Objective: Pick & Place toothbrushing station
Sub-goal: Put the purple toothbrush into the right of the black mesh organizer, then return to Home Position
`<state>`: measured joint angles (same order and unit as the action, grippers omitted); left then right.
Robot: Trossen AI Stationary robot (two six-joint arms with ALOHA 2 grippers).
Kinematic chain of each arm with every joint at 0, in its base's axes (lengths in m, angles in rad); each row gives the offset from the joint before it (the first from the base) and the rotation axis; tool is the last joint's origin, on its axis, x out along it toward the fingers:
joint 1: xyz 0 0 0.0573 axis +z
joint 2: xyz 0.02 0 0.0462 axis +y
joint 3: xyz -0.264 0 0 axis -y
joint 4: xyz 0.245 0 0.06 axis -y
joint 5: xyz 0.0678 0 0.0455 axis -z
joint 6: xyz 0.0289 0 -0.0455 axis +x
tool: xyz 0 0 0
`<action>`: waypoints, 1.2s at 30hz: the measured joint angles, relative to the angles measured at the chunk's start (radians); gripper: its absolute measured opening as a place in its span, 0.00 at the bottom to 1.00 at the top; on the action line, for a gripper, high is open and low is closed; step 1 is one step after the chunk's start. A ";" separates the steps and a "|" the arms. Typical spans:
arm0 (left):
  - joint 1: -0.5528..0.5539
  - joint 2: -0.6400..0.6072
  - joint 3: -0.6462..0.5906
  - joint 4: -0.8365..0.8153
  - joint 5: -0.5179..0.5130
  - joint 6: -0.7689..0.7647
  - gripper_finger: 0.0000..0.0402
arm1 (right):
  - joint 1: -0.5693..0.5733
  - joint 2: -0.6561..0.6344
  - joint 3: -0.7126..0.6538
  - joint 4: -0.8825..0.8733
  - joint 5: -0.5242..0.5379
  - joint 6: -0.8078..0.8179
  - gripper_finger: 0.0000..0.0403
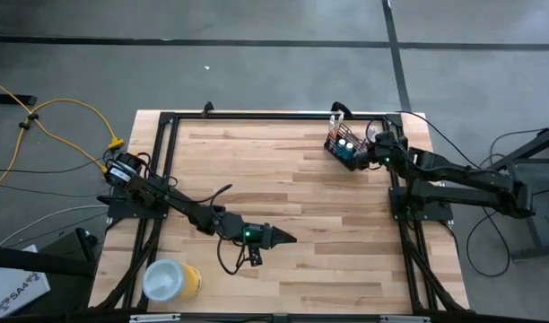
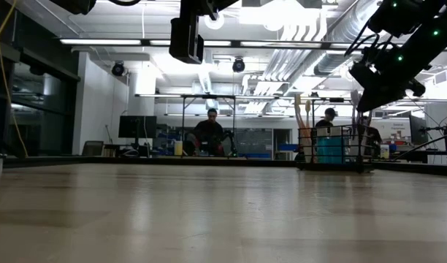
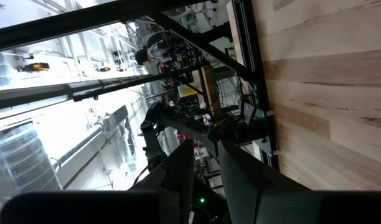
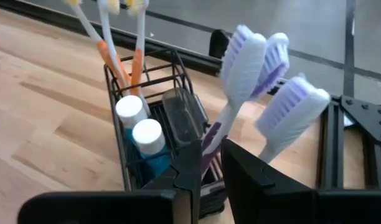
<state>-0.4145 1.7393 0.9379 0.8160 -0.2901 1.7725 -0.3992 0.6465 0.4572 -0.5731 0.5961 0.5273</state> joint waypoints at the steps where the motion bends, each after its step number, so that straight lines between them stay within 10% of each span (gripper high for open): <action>1: 0.000 0.000 0.000 0.000 0.000 0.000 0.17 | 0.000 0.000 0.000 -0.002 -0.007 0.000 0.13; 17: 0.000 0.000 0.000 0.000 -0.002 0.000 0.17 | 0.066 -0.046 0.000 -0.003 -0.028 0.015 0.13; 28: 0.000 0.000 0.000 0.000 -0.002 -0.009 0.17 | 0.237 -0.073 0.000 -0.020 -0.332 0.143 0.13; 36: -0.019 0.000 0.000 0.015 -0.022 -0.390 0.17 | 0.402 -0.056 0.000 0.118 -0.299 0.159 0.13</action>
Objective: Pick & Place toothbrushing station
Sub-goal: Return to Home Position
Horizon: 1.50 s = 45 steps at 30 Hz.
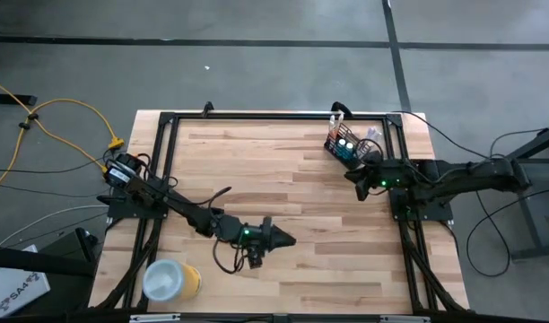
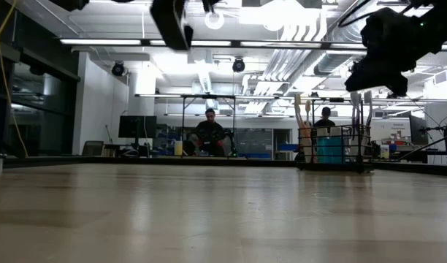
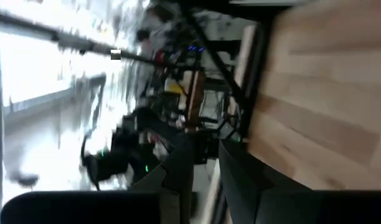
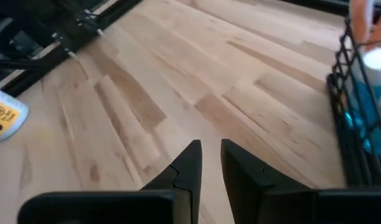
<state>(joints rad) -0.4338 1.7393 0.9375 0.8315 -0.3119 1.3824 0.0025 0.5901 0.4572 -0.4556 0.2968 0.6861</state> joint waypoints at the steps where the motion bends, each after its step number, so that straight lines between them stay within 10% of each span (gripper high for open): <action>1: -0.007 0.000 0.000 0.015 -0.024 -0.050 0.17 | 0.016 0.004 0.000 0.011 0.015 -0.002 0.13; 24: -0.094 -0.003 0.000 0.057 -0.665 -0.701 0.17 | 0.277 0.205 0.000 0.431 0.065 -0.160 0.13; 30: -0.136 -0.003 0.000 -0.099 -0.657 -0.803 0.17 | 0.335 0.205 0.000 0.473 0.078 -0.161 0.13; 45: -0.075 -0.197 0.000 -0.627 -0.225 -1.246 0.17 | 0.400 0.205 0.000 0.486 0.038 -0.076 0.13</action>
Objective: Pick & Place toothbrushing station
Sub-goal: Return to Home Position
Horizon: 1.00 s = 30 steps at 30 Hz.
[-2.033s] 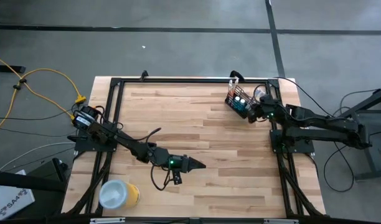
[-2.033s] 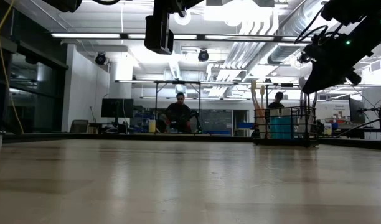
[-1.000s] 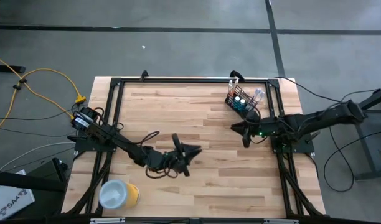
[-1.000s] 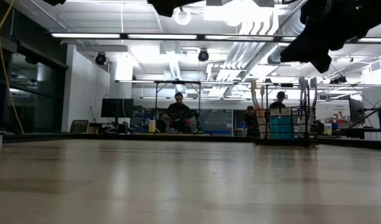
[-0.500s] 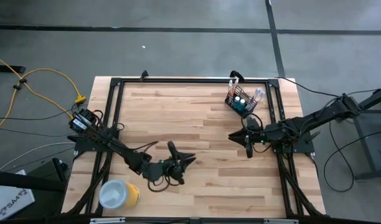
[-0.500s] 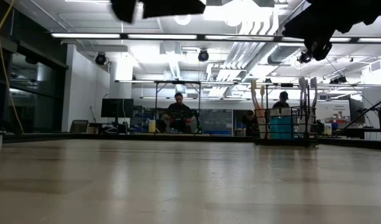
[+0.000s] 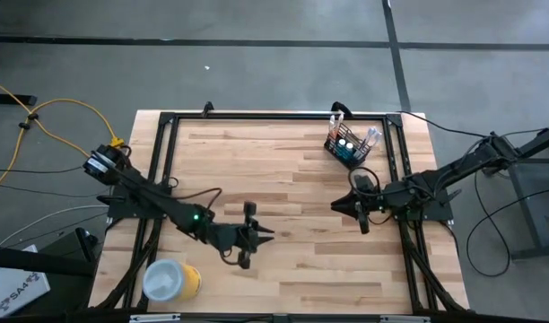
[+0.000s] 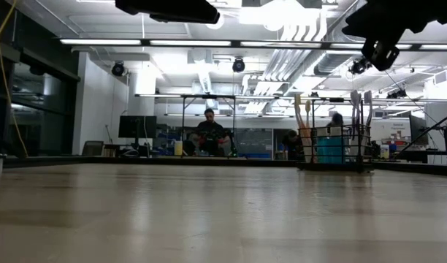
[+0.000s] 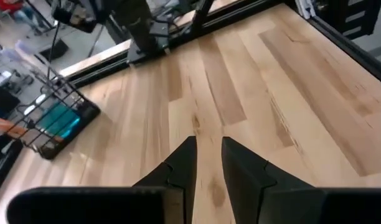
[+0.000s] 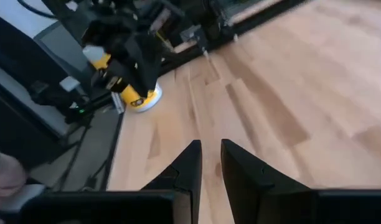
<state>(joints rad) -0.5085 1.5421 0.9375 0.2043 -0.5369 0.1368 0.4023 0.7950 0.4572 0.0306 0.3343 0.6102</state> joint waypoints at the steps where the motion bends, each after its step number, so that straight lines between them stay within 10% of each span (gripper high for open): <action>1: 0.005 -0.009 0.000 -0.011 0.007 -0.003 0.17 | -0.001 0.000 0.000 -0.008 -0.013 0.022 0.13; 30: 0.129 -0.221 -0.356 0.302 0.174 -0.112 0.17 | 0.023 -0.559 -0.217 0.099 -0.091 -0.264 0.13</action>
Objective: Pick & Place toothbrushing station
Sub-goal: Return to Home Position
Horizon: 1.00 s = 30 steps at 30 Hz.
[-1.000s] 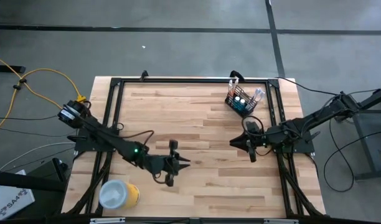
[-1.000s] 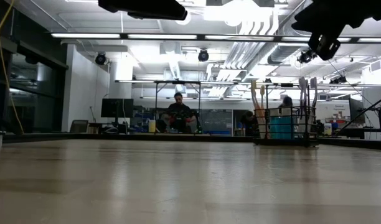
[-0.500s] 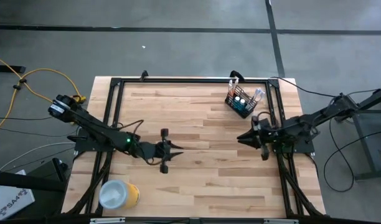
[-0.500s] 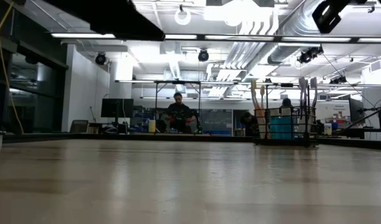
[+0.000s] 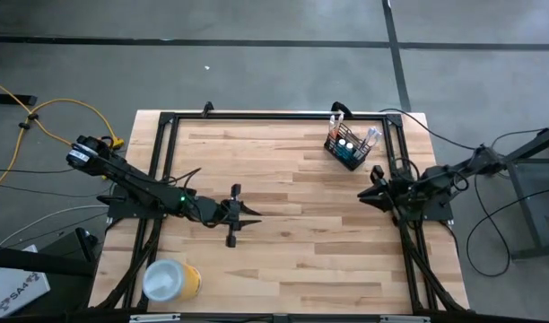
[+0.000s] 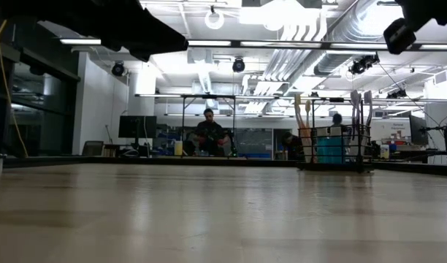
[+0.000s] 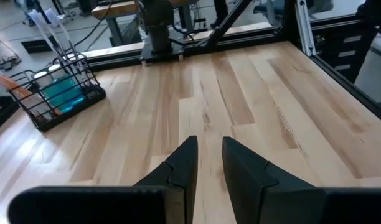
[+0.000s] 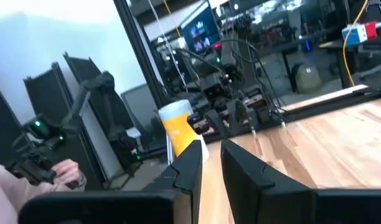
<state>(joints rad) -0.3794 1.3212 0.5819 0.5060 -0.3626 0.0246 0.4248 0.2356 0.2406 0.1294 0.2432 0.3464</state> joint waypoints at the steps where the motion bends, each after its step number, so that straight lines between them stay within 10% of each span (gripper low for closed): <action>1: 0.000 0.000 0.000 0.000 0.000 0.000 0.17 | 0.000 -0.034 -0.016 -0.002 0.000 -0.002 0.13; 30: 0.000 0.000 0.000 0.030 0.001 -0.018 0.17 | 0.000 -0.229 -0.173 0.047 -0.079 -0.011 0.13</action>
<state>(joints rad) -0.3798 1.3212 0.5816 0.5362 -0.3618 0.0063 0.4248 0.0067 0.0677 0.1768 0.1639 0.3355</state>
